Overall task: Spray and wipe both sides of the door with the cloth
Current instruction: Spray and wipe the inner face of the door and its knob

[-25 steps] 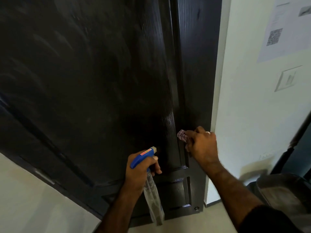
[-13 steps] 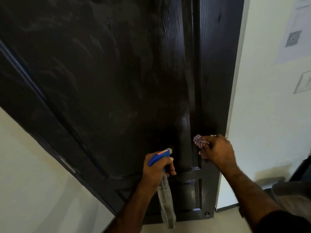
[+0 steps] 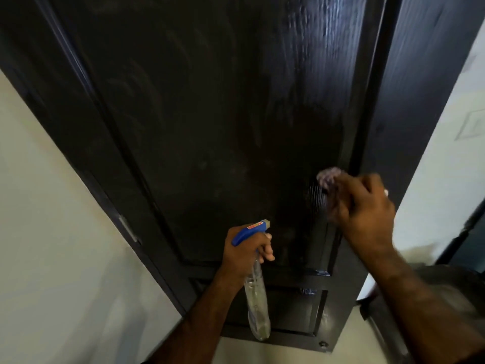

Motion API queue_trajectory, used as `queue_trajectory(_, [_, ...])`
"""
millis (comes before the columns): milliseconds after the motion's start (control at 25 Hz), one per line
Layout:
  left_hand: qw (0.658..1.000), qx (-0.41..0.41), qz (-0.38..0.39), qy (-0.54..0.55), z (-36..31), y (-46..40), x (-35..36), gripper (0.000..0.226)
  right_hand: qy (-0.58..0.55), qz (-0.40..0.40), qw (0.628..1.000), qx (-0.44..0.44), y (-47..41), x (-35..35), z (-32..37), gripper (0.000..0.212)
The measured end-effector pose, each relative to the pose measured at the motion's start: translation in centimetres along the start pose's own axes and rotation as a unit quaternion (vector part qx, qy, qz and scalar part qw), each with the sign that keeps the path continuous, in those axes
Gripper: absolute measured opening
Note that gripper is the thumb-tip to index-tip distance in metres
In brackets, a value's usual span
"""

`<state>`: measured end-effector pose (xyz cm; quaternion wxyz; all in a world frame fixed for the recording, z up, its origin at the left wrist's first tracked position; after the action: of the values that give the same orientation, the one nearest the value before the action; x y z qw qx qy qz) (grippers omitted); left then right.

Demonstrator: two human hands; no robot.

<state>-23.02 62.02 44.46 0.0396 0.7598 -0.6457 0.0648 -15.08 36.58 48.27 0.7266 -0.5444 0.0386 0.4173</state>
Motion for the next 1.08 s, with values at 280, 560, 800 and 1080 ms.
queue_trajectory(280, [1.000, -0.013, 0.007, -0.009, -0.3, 4.9, -5.0, 0.021, 0.137, -0.005, 0.977, -0.164, 5.9, 2.5, 2.8, 0.058])
queue_trajectory(560, [0.999, -0.020, 0.029, -0.023, -0.6, 6.6, -5.1, 0.022, 0.111, 0.109, 0.988, 0.000, 10.2, -0.9, 3.1, 0.045])
queue_trajectory(800, [0.998, -0.027, 0.046, -0.015, -1.2, 6.4, -1.9, 0.020, 0.140, -0.041, 0.988, 0.047, 5.0, -1.1, 2.7, 0.051])
queue_trajectory(1080, [0.995, -0.095, 0.029, -0.028, 0.7, 5.5, -2.1, 0.015, 0.051, 0.249, 0.957, 0.140, 13.6, 4.2, 2.1, 0.034])
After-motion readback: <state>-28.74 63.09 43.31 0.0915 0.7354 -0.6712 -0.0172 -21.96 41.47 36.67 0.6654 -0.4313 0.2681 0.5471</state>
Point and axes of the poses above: each hand's wrist, its own y-axis away from the middle knuckle, its own x-axis out of the palm, z = x × y, the point moved 2 cm from there along -y, towards the middle knuckle, and after that the axes turned 6 degrees about y, right-handed, at the moved point
